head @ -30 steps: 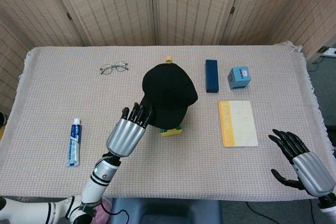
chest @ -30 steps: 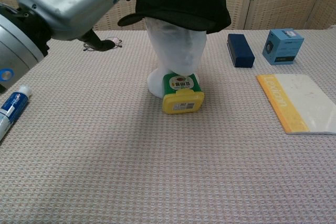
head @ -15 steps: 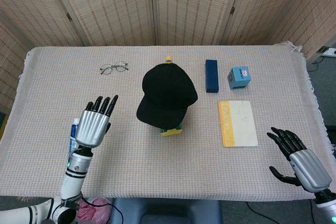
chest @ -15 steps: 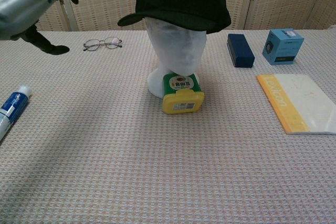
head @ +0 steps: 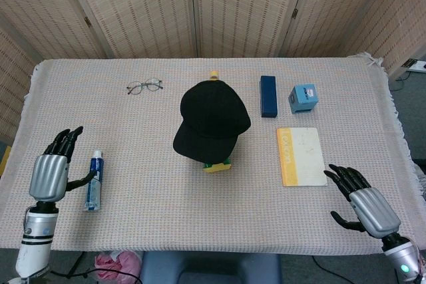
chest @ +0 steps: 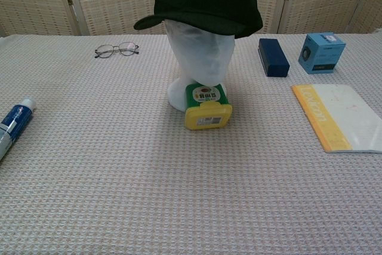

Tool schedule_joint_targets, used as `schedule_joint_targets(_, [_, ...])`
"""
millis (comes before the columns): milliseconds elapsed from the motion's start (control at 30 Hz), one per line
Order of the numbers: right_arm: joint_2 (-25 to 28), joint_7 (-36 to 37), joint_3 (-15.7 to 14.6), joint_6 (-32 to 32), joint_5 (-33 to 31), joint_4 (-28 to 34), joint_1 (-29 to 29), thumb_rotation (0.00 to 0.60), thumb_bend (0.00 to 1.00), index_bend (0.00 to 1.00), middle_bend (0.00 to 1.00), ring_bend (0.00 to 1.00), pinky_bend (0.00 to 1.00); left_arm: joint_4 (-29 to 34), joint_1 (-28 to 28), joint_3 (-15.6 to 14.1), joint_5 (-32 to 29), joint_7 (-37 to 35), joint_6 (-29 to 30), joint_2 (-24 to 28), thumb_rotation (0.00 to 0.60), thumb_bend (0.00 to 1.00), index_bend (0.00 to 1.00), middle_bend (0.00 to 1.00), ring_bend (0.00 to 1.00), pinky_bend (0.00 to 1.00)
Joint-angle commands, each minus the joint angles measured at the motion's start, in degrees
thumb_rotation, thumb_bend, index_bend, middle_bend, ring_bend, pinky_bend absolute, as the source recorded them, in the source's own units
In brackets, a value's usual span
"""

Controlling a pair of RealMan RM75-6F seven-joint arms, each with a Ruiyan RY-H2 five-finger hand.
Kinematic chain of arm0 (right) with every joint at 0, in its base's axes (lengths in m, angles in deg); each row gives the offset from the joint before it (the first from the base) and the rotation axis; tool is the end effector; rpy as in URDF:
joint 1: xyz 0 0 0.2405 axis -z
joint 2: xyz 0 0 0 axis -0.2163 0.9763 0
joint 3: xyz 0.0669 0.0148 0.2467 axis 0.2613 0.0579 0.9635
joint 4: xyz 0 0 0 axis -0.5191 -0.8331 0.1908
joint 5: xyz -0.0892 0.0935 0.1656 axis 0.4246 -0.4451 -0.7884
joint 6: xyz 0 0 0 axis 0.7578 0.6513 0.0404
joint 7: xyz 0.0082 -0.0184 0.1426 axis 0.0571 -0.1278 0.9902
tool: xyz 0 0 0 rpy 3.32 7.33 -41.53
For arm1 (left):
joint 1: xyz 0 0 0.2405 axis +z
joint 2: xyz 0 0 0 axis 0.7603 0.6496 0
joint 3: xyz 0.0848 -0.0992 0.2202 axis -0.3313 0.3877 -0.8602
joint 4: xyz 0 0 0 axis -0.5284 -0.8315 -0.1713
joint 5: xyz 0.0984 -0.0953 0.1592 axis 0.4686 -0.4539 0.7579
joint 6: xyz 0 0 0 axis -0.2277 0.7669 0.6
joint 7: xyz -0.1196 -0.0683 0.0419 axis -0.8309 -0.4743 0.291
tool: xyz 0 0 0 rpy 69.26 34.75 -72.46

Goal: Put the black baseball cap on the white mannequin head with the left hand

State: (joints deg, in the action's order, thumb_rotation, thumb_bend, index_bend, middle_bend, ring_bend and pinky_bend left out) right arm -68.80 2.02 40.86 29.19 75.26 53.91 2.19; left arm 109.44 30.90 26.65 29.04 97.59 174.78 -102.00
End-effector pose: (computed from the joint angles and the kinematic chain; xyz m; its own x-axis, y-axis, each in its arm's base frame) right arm -0.2755 -0.1702 0.1538 0.3303 -0.2948 0.8966 -0.9364 -0.2217 0.2720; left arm -0.2271 0.2531 0.1310 0.2932 -0.1530 0.9437 0.9362 -0.1540 -0.3158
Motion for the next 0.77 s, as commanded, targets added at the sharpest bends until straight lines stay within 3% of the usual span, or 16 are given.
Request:
schedule_joint_targets(33, [-0.7,-1.5,0.0,-1.7,-0.9,0.3,-0.7,0.600,0.26,0.00,0.00,0.00,0.00,1.2,6.6,-6.8,7.4,-18.0,1.8,9.3,0.591,0.17,0.07,0.19,0.12,0.32])
schedule_joint_targets(133, [-1.3,-3.3,0.0,-2.6,-1.4,0.6,-1.0,0.600,0.26,0.00,0.00,0.00,0.00,-2.8,9.2,-8.5,10.4,-24.7,5.1,10.0,0.600,0.17,0.07,0.19,0.09,0.28])
schedule_joint_targets(267, [-2.3,-5.8,0.2,-3.2,-2.4,0.8,-1.0,0.600,0.26,0.00,0.00,0.00,0.00,-7.2,11.7,-10.5,12.2,-26.7,6.6,9.6,0.600,0.17,0.07,0.16,0.05,0.26])
schedule_joint_targets(400, [-3.4,-8.1,0.8,-3.6,-4.1,0.8,-1.1,0.600,0.26,0.00,0.00,0.00,0.00,-9.1,13.2,-12.3,13.4,-25.8,6.2,9.2,0.598,0.17,0.06,0.14,0.04,0.24])
schedule_joint_targets(767, [-4.8,-11.5,1.4,-5.2,-6.9,0.9,-1.5,0.600,0.26,0.00,0.00,0.00,0.00,-10.8,15.5,-11.9,14.9,-21.0,8.3,7.2,0.549,0.16,0.03,0.09,0.00,0.19])
